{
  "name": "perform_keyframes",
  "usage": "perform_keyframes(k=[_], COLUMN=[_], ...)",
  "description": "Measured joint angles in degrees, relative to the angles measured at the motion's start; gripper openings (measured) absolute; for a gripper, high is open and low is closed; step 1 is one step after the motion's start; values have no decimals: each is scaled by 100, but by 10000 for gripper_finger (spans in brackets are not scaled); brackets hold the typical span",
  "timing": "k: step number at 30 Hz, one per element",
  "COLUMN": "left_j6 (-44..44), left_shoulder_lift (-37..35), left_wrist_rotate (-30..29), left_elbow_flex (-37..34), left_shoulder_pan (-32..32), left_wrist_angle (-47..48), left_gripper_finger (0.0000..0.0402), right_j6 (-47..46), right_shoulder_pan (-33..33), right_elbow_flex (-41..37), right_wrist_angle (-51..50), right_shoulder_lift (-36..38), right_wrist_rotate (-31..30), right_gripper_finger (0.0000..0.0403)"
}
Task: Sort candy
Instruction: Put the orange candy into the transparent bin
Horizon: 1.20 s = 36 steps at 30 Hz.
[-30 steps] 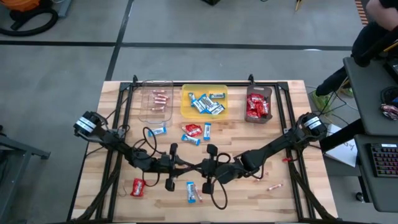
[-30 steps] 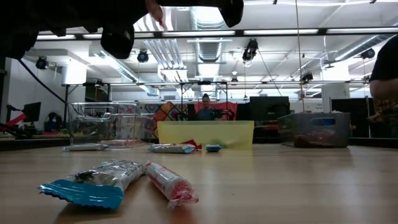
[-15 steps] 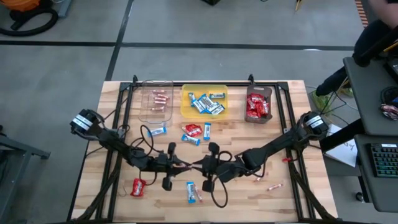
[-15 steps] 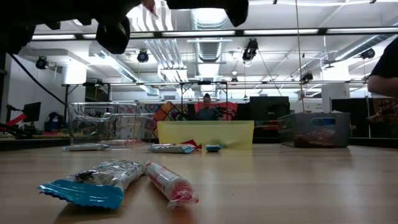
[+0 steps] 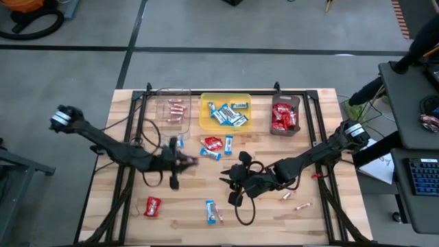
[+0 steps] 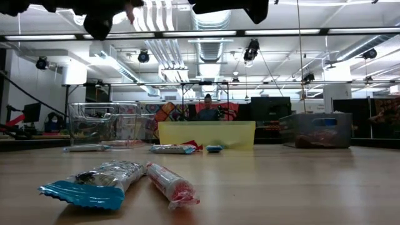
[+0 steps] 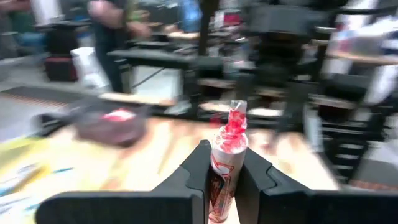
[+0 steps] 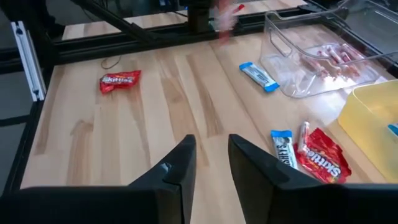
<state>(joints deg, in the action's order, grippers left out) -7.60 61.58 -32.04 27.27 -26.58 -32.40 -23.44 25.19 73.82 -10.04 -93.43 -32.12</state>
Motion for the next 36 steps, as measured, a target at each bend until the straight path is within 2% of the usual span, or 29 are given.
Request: perform_keyframes(k=[4, 7, 11, 15, 17, 24, 29, 36], left_j6=[-179, -358, -503, -28, 369, 1824, 2328, 3038], left_shoulder_lift=[-1137, -1708, -1910, -1699, -1505, -514, 336, 1312], left_wrist_rotate=[-218, -238, -203, 62, 383, 2324, 2416, 2547], left_elbow_flex=[50, 384, 1143, 1864, 2118, 2582, 2724, 2721], left_shoulder_pan=[579, 1235, 2271, 3393, 3949, 5549, 6078, 6200], left_wrist_angle=[1813, 3567, 5792, 7143, 7423, 7628, 7707, 8067], left_gripper_finger=[21, 21, 21, 21, 21, 21, 21, 22], right_j6=[1, 2, 21, 45, 46, 48, 50, 50], right_shoulder_pan=[0, 0, 0, 0, 0, 0, 0, 2], right_elbow_flex=[0, 0, 0, 0, 0, 0, 0, -11], right_wrist_angle=[0, -16, 2, 2, -1, -24, -46, -53], right_shoulder_lift=[-26, -37, -37, -37, -37, -39, -39, -39], right_wrist_rotate=[2, 7, 5, 4, 4, 7, 11, 18], right_gripper_finger=[81, 75, 72, 78, 81, 86, 78, 70])
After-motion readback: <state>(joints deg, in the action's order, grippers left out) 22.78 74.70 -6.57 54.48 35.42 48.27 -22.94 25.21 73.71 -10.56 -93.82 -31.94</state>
